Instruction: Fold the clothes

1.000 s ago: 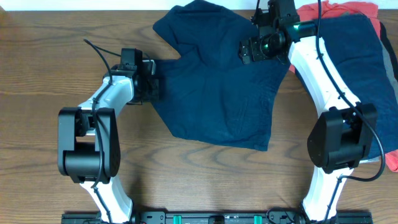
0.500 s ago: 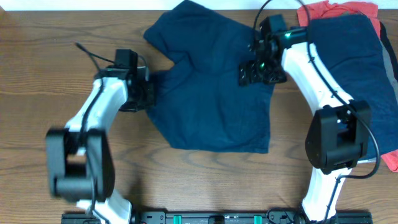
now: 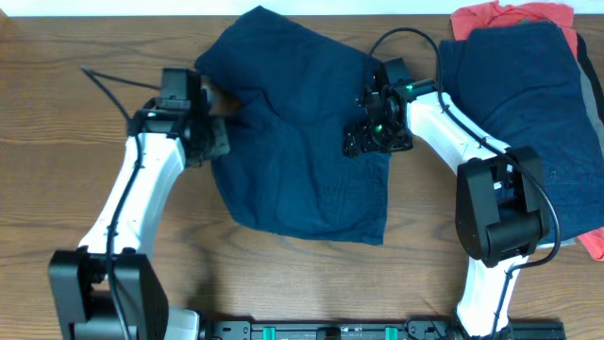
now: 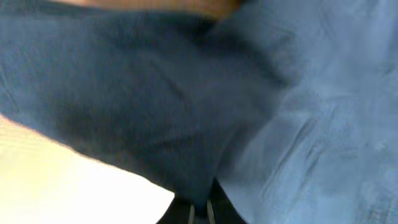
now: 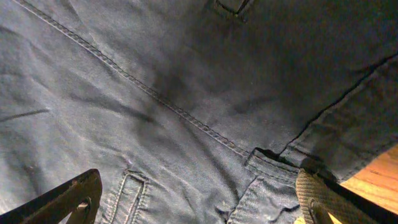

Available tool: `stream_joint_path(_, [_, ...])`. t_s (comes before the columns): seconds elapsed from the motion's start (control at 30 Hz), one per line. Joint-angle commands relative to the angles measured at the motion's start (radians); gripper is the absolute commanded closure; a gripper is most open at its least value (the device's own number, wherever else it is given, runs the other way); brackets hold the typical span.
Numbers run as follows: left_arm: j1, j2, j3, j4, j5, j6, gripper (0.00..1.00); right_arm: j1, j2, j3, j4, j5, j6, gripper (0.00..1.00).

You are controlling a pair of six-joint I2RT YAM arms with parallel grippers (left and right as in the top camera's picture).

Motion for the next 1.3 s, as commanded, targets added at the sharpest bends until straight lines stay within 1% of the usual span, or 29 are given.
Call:
stream_joint_path(0.0, [-0.058,0.04,-0.003,0.088,-0.008,-0.086,0.94,0.008,-0.005,-0.007,0.01,-0.016,0.021,0.03])
stream_joint_path(0.07, [-0.102,0.066,-0.003,0.175,-0.008,-0.111,0.94,0.008,-0.005,-0.007,0.016,-0.016,0.021,0.03])
stream_joint_path(0.2, [-0.187,0.135,-0.003,0.339,-0.009,-0.114,0.94,0.008,-0.005,-0.007,0.02,-0.015,0.029,0.03])
stream_joint_path(0.23, [-0.207,0.158,-0.003,0.388,-0.01,-0.113,0.93,0.008,-0.005,-0.007,0.02,-0.015,0.031,0.02])
stream_joint_path(0.27, [-0.219,0.174,-0.003,0.422,-0.013,-0.113,0.9,0.008,-0.005,-0.007,0.021,-0.013,0.034,0.03])
stream_joint_path(0.3, [-0.233,0.198,-0.003,0.47,-0.014,-0.113,0.83,0.008,-0.005,-0.007,0.021,-0.011,0.039,0.03])
stream_joint_path(0.33, [-0.242,0.215,-0.003,0.507,-0.016,-0.113,0.68,0.008,-0.005,-0.007,0.021,-0.011,0.04,0.02])
stream_joint_path(0.37, [-0.248,0.231,-0.003,0.536,-0.017,-0.113,0.57,0.008,-0.005,-0.007,0.023,-0.01,0.047,0.02])
stream_joint_path(0.4, [-0.249,0.246,-0.003,0.563,-0.016,-0.113,0.36,0.008,-0.005,-0.007,0.024,-0.008,0.053,0.02])
stream_joint_path(0.43, [-0.249,0.254,-0.003,0.575,-0.016,-0.113,0.24,0.008,-0.005,-0.007,0.024,-0.007,0.055,0.02])
stream_joint_path(0.47, [-0.248,0.255,-0.003,0.578,-0.02,-0.113,0.15,0.007,-0.005,-0.007,0.026,-0.007,0.055,0.02])
stream_joint_path(0.53, [-0.24,0.249,-0.003,0.573,-0.032,-0.113,0.03,0.006,-0.005,-0.007,0.027,-0.007,0.055,0.02])
stream_joint_path(0.63, [-0.217,0.228,-0.003,0.558,-0.032,-0.113,0.02,0.002,-0.005,-0.007,0.031,-0.004,0.055,0.02])
stream_joint_path(0.73, [-0.188,0.18,-0.003,0.505,-0.032,-0.108,0.02,0.0,-0.005,-0.007,0.038,-0.004,0.055,0.01])
stream_joint_path(0.83, [-0.148,0.098,-0.002,0.401,-0.036,-0.086,0.02,0.0,-0.005,-0.007,0.044,-0.004,0.054,0.01])
stream_joint_path(1.0, [-0.06,-0.009,-0.003,0.206,-0.054,-0.087,0.02,0.0,-0.005,-0.007,0.053,-0.001,0.054,0.01])
stream_joint_path(1.13, [-0.003,0.003,-0.007,0.066,-0.053,-0.087,0.02,0.0,-0.005,-0.007,0.064,-0.001,0.054,0.01])
stream_joint_path(1.27, [0.018,0.053,-0.035,-0.037,-0.053,-0.076,0.02,0.0,-0.005,-0.007,0.061,-0.001,0.054,0.01])
